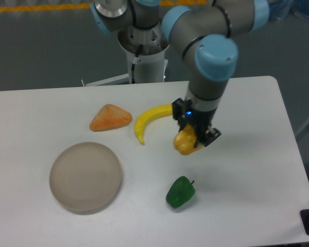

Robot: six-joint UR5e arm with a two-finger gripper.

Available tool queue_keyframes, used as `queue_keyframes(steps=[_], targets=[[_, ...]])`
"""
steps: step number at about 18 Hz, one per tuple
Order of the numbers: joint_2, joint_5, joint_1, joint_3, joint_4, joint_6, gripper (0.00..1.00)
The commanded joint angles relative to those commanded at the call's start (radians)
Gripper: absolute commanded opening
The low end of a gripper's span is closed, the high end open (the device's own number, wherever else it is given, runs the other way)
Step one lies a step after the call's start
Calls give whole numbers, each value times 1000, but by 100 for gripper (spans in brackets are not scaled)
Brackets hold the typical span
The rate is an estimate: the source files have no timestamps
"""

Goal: Pick up the yellow pepper from the table
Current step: 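Lift the yellow pepper and carry it away from the plate, then hold the yellow pepper raised above the table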

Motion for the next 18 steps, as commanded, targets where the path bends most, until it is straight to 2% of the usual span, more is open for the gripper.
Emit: queue_keyframes(steps=[6, 10, 14, 18], targets=[[-5, 89, 35, -21, -5, 133, 11], [-26, 92, 89, -29, -2, 261, 12], [-69, 87, 92, -31, 35, 264, 12], [-74, 89, 89, -34, 48, 262, 12]])
